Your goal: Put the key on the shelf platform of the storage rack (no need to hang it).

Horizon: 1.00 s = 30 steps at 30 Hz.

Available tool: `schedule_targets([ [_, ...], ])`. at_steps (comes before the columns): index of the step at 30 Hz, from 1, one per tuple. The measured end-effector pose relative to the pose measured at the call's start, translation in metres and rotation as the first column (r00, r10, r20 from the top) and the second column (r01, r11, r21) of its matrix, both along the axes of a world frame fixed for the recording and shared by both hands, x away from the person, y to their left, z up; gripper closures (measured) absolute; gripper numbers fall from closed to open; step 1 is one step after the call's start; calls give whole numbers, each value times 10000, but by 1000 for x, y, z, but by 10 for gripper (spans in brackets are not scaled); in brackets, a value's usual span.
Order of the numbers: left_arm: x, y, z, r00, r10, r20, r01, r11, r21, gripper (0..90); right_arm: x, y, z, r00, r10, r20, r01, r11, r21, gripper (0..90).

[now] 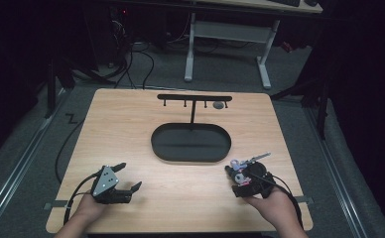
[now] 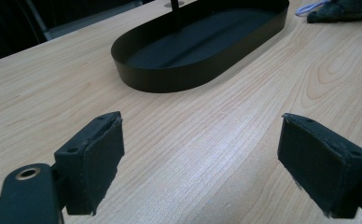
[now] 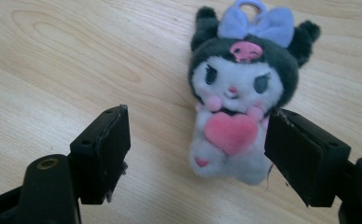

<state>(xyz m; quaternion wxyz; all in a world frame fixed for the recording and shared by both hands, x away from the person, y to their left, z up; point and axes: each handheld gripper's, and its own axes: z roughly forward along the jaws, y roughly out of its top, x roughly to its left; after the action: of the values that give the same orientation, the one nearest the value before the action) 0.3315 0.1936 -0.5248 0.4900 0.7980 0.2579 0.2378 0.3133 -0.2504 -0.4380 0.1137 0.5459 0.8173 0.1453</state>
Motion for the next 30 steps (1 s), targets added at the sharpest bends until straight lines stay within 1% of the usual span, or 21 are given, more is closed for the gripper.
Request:
schedule_targets([
  [3, 0, 0, 0, 10000, 5, -1, -5, 10000, -3, 154, -2, -6, -2, 9996, -274, -41, 274, 9996, 32, 223],
  [6, 0, 0, 0, 10000, 9, -3, -9, 10000, -2, 154, -3, -11, -5, 9993, -365, -41, 365, 9993, 41, 221],
  [7, 0, 0, 0, 10000, 8, -5, -8, 10000, 2, 154, -4, -12, -6, 9988, -475, -94, 476, 9989, 56, 220],
  [12, 0, 0, 0, 10000, 8, -5, -8, 10000, -3, 154, -6, -16, -11, 9986, -521, -111, 522, 9986, 52, 215],
  [17, 0, 0, 0, 10000, 7, -2, -7, 10000, 2, 154, -8, -19, -20, 9971, -714, -254, 718, 9973, 142, 215],
  [18, 0, 0, 0, 10000, 7, -6, -7, 10000, 5, 154, -8, -20, -22, 9972, -685, -282, 688, 9976, 85, 215],
  [22, 0, 0, 0, 10000, 3, -4, -3, 10000, 5, 154, -8, -21, -29, 9962, -789, -381, 794, 9968, 116, 216],
  [30, 0, 0, 0, 10000, 5, -6, -5, 10000, 10, 154, -8, -23, -39, 9953, -895, -375, 903, 9958, 176, 231],
])
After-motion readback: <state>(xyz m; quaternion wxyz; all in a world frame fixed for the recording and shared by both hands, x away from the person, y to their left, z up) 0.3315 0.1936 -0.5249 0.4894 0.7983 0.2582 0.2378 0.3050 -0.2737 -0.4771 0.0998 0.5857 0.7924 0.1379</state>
